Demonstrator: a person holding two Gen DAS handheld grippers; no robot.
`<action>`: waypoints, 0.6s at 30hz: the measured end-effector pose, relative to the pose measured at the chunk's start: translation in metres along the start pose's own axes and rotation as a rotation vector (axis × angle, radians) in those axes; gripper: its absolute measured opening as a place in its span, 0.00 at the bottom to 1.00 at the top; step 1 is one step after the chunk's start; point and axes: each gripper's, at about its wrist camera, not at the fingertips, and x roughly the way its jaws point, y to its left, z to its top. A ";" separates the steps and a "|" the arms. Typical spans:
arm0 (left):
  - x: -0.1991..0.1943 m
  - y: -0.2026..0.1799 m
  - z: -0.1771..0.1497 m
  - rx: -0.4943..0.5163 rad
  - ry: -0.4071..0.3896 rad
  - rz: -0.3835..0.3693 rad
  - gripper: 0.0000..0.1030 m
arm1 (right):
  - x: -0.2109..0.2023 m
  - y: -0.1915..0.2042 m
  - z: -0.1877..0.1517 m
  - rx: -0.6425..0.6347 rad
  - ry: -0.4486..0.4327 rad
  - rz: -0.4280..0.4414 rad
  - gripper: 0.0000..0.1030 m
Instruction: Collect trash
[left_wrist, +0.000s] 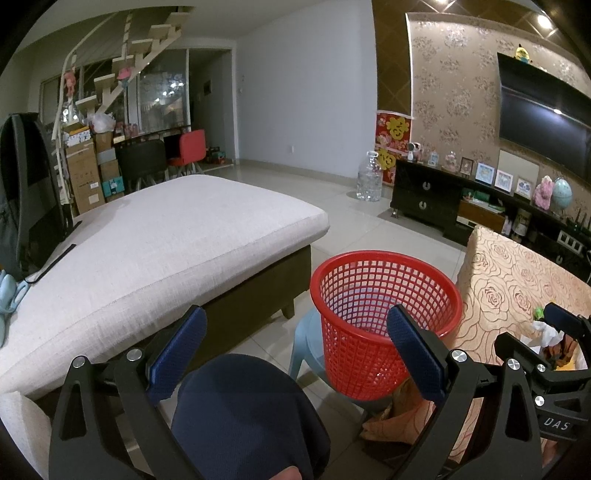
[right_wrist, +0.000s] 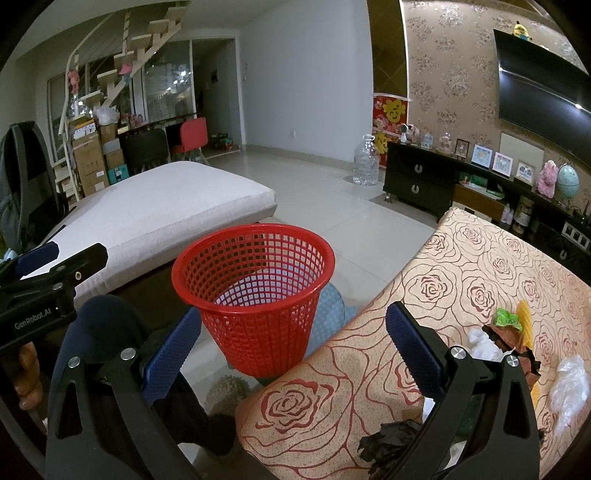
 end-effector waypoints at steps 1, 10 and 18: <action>0.000 0.000 0.000 0.000 0.000 0.000 0.92 | 0.000 0.000 0.000 0.000 0.000 0.000 0.94; 0.001 0.000 -0.002 0.003 0.003 -0.001 0.92 | 0.000 0.000 0.001 0.000 0.001 -0.001 0.94; 0.003 -0.010 -0.015 0.047 0.015 -0.032 0.92 | -0.013 -0.029 -0.002 0.049 -0.015 -0.058 0.94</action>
